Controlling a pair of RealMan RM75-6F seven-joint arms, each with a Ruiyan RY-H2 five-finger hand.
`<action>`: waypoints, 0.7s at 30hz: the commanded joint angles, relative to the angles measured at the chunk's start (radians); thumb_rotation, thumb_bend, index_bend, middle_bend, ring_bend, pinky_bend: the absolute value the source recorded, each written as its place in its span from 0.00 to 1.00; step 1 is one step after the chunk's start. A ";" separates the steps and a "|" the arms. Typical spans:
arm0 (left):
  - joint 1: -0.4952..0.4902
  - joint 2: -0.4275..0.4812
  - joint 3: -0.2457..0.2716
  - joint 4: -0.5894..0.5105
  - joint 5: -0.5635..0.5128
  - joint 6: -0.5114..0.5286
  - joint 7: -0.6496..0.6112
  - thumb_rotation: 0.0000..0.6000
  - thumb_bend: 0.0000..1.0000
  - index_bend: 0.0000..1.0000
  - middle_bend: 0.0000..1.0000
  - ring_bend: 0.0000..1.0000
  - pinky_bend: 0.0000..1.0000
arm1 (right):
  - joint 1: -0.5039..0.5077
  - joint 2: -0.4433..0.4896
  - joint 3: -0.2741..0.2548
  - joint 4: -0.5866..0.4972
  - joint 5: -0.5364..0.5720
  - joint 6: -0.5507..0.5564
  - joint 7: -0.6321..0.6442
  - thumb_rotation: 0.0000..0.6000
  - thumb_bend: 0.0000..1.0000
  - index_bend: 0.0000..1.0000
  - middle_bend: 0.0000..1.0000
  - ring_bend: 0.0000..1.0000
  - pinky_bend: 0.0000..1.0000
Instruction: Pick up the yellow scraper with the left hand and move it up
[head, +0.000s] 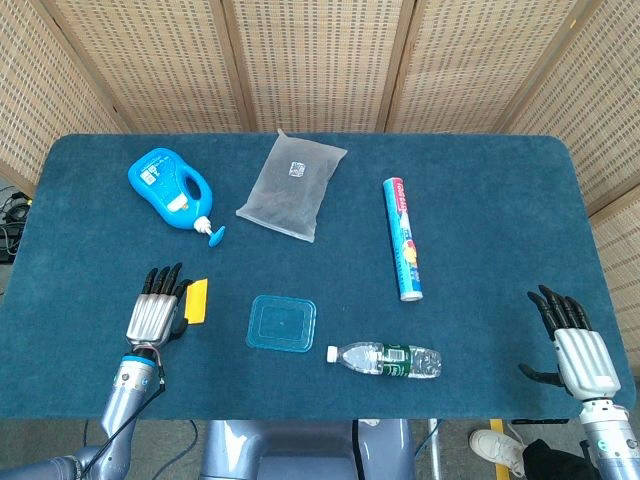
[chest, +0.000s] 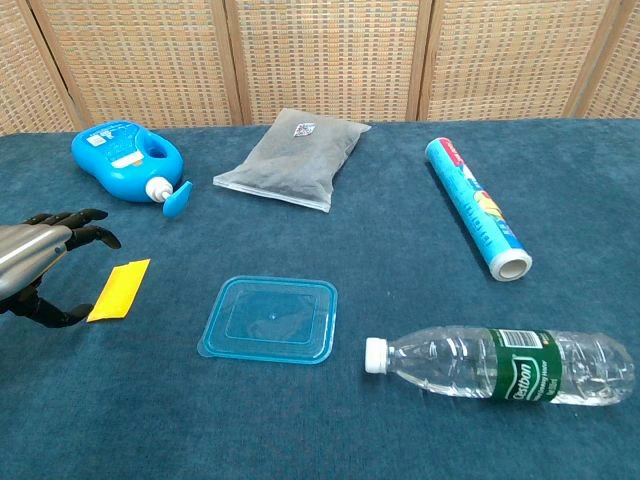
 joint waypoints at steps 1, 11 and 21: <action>0.003 -0.008 0.004 0.004 0.007 0.002 -0.004 1.00 0.35 0.21 0.00 0.00 0.00 | 0.000 0.000 0.001 0.000 0.002 0.000 -0.001 1.00 0.00 0.00 0.00 0.00 0.00; 0.014 -0.041 0.022 0.013 0.025 0.007 -0.001 1.00 0.35 0.21 0.00 0.00 0.00 | 0.000 0.002 0.001 -0.001 0.003 -0.002 0.002 1.00 0.00 0.00 0.00 0.00 0.00; 0.014 -0.063 0.014 0.041 0.022 0.003 0.015 1.00 0.35 0.21 0.00 0.00 0.00 | 0.000 0.004 0.001 -0.002 0.006 -0.003 0.006 1.00 0.00 0.00 0.00 0.00 0.00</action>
